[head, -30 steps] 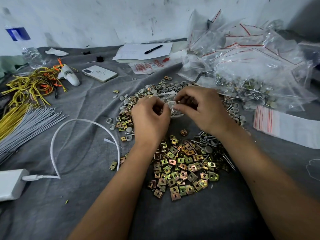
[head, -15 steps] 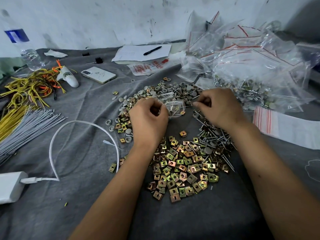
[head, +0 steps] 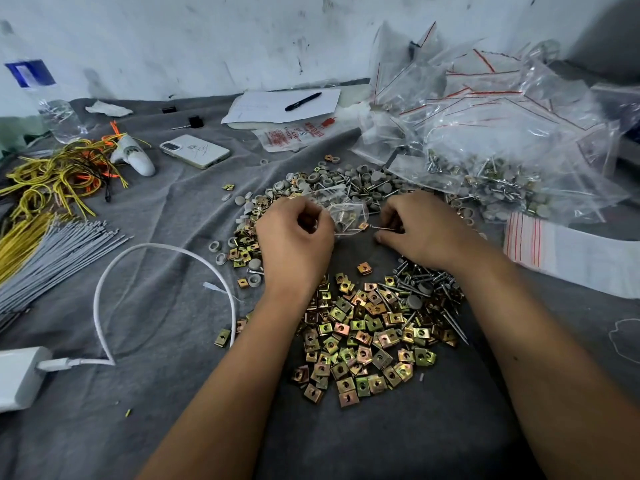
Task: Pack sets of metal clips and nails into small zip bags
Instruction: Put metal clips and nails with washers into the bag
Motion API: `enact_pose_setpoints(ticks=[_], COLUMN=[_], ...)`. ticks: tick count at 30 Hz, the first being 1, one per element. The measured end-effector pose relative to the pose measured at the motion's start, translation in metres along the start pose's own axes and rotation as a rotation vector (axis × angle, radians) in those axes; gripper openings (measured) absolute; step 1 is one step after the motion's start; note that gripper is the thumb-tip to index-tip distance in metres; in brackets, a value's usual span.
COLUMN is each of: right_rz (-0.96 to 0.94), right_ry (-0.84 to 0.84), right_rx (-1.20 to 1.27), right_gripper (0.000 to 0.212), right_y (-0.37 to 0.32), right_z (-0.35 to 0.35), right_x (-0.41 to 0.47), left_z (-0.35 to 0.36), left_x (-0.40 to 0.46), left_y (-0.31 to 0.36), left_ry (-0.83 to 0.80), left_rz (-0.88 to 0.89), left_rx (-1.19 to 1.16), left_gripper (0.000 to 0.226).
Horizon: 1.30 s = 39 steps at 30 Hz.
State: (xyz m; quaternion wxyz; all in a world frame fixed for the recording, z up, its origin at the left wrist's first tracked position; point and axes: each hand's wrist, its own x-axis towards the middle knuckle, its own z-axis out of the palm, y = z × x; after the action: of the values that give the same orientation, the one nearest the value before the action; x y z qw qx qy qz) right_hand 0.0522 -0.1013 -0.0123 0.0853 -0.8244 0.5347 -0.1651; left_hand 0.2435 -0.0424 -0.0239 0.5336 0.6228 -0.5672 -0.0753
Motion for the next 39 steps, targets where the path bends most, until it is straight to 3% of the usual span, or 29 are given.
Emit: enact_pose_setpoints(ticks=[5,9,12,18,22,29,33,39], right_rz=[-0.020,-0.013,-0.125,-0.197,-0.119,0.019,0.003,0.022], right_ry=[0.093,0.321,0.424,0.330,0.395,0.362,0.216,0.153], right_rx=[0.130,0.410,0.616,0.523,0.608,0.620,0.527,0.342], right_gripper=[0.019,0.018,0.014,0.015,0.013,0.012,0.010,0.004], right_y=[-0.002,-0.009,-0.018,-0.027,-0.019,-0.005,0.003,0.015], right_z=[-0.001,-0.006,-0.011,-0.003,-0.008,-0.008,-0.009,-0.008], right_x=[0.001,0.000,-0.005,-0.005,-0.004,-0.001,0.000,0.001], left_z=[0.000,0.000,0.000,0.001,0.000,-0.001,-0.001,-0.001], left_x=[0.000,0.001,0.001,0.001,0.001,0.000,0.000,0.000], left_y=[0.000,0.001,0.001,0.000,0.001,0.000,0.001,0.000], left_ry=[0.005,0.000,0.003,-0.002,0.003,0.001,0.002,0.008], left_rz=[-0.006,-0.015,-0.016,-0.010,-0.015,-0.021,-0.022,-0.022], left_rx=[0.002,0.006,0.001,0.003,-0.005,-0.024,-0.026,-0.031], left_gripper=[0.014,0.014,0.014,0.014,0.015,0.014,0.014,0.014])
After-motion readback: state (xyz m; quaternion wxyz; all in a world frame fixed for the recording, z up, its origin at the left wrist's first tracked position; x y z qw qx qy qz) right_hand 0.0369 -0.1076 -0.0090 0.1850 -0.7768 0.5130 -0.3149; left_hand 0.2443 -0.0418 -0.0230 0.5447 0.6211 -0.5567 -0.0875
